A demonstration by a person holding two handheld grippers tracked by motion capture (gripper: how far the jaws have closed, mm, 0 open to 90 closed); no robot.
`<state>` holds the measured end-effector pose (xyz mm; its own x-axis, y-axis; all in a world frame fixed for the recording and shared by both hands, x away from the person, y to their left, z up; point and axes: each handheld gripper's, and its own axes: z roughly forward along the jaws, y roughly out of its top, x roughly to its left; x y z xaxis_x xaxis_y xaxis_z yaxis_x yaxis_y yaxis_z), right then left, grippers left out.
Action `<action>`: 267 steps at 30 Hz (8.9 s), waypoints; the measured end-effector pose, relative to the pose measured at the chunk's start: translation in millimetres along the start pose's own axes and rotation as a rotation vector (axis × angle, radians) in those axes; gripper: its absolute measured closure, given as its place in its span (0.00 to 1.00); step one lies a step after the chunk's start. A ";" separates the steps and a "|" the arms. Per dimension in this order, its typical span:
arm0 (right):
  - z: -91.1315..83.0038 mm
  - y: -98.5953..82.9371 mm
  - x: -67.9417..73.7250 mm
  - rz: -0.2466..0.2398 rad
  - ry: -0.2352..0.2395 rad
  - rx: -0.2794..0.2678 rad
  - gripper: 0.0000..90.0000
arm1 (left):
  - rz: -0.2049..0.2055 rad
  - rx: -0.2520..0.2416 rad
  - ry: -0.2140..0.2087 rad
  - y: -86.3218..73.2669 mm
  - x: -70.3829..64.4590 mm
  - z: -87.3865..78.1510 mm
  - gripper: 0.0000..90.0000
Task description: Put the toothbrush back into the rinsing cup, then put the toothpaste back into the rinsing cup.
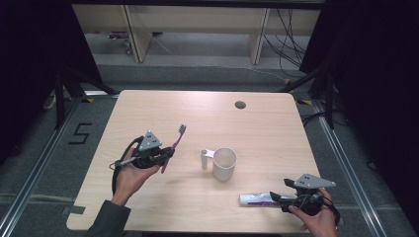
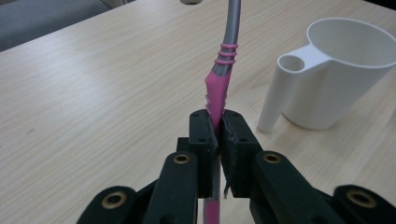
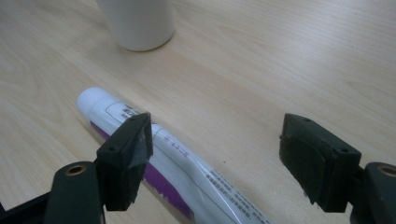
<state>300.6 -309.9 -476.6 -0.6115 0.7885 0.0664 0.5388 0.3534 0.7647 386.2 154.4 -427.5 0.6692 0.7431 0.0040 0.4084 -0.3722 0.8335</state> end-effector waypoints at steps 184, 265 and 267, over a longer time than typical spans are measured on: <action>2.9 -1.6 3.0 -0.028 0.052 0.031 0.29 | -0.028 0.049 -0.053 -89.9 -64.7 -14.6 0.29; -1.5 -0.9 -4.9 -0.292 0.012 0.385 1.00 | -0.006 0.082 -0.037 -95.8 -64.6 -13.3 0.30; 1.5 2.1 -8.0 -0.304 0.013 0.376 1.00 | -0.005 0.084 -0.040 -95.5 -64.1 -13.2 0.30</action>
<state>307.5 -314.7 -476.5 -0.7795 0.6158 -0.1148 0.5053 0.7265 0.4658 296.1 149.6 -500.1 0.6908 0.7226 -0.0233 0.4608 -0.4152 0.7844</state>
